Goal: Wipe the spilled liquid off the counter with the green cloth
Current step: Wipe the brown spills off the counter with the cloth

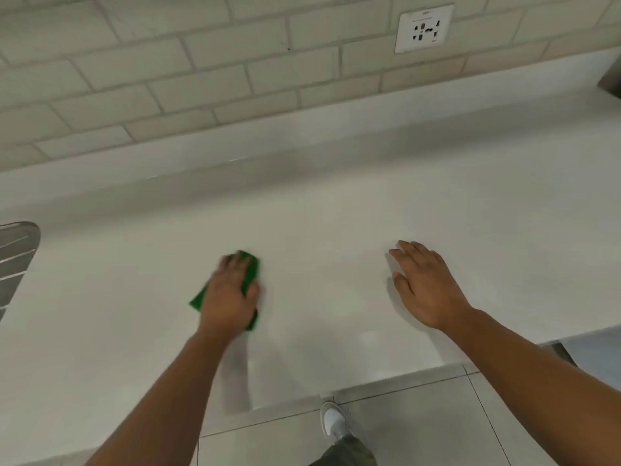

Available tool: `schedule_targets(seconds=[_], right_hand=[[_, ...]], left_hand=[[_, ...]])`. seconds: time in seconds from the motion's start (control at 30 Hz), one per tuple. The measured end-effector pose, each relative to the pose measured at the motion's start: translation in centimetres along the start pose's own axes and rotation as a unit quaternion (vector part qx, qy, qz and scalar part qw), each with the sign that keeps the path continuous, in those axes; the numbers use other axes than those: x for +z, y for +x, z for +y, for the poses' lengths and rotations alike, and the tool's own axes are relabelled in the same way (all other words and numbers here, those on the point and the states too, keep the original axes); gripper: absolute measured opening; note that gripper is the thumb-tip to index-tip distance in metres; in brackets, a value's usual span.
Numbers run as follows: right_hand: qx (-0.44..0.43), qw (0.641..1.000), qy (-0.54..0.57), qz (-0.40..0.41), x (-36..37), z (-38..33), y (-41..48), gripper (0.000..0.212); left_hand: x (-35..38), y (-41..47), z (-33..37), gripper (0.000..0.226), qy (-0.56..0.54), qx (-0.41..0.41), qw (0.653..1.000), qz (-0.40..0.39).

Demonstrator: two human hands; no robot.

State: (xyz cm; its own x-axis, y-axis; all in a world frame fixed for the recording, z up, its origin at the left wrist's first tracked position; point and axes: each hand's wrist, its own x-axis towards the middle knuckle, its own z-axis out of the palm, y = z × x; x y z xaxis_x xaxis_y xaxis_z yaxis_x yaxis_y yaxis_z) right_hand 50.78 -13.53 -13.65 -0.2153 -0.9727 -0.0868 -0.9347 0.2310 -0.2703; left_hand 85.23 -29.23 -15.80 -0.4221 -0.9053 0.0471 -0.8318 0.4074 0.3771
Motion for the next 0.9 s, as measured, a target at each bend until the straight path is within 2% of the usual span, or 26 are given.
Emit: schedule_targets(seconds=[0.07, 0.13, 0.2, 0.27, 0.37, 0.47, 0.53, 0.6, 0.67, 0.73, 0.83, 0.9], right_hand=[[0.001, 1.0, 0.001, 0.007, -0.7, 0.5, 1.7, 0.079], [-0.001, 1.0, -0.004, 0.014, -1.5, 1.0, 3.3, 0.079], [-0.003, 1.0, -0.011, 0.014, -2.1, 1.3, 4.8, 0.078], [-0.004, 1.0, -0.014, 0.017, -2.4, 1.4, 6.0, 0.075], [-0.007, 1.0, -0.018, 0.014, -2.6, 2.0, 7.5, 0.076], [-0.01, 1.0, -0.015, 0.011, -2.9, 2.8, 8.9, 0.078], [-0.01, 1.0, -0.011, 0.009, -3.1, 3.3, 9.5, 0.076], [-0.014, 1.0, -0.007, 0.006, -3.1, 3.7, 9.8, 0.07], [-0.019, 1.0, -0.004, -0.001, -3.3, 4.3, 10.0, 0.065], [-0.029, 0.999, -0.007, -0.012, -3.5, 4.7, 10.1, 0.065], [-0.037, 0.999, -0.008, -0.023, -3.8, 6.0, 10.2, 0.067], [-0.04, 0.999, -0.005, -0.026, -4.3, 7.1, 10.3, 0.074]], left_hand=[[-0.1, 3.6, -0.4, 0.06, 0.024, -0.121, 0.992, 0.024], [0.8, 6.9, 2.1, 0.057, 0.047, -0.144, 0.988, 0.036], [2.3, 9.2, 6.4, 0.056, 0.041, -0.088, 0.995, 0.025], [4.0, 10.0, 11.2, 0.056, 0.035, 0.007, 0.999, -0.005], [6.2, 8.3, 16.6, 0.059, 0.009, 0.149, 0.986, -0.072], [6.4, 4.0, 17.0, 0.063, 0.005, 0.271, 0.954, -0.125], [5.6, 1.8, 14.3, 0.063, -0.019, 0.299, 0.944, -0.138], [4.1, 1.4, 10.4, 0.062, -0.033, 0.258, 0.959, -0.115], [2.7, 3.4, 6.7, 0.066, -0.023, 0.14, 0.987, -0.08], [1.7, 6.4, 4.4, 0.067, -0.015, 0.022, 0.999, -0.041], [2.2, 11.5, 6.0, 0.058, 0.007, -0.087, 0.996, 0.0], [3.4, 14.4, 9.3, 0.058, 0.018, -0.099, 0.995, 0.004]])
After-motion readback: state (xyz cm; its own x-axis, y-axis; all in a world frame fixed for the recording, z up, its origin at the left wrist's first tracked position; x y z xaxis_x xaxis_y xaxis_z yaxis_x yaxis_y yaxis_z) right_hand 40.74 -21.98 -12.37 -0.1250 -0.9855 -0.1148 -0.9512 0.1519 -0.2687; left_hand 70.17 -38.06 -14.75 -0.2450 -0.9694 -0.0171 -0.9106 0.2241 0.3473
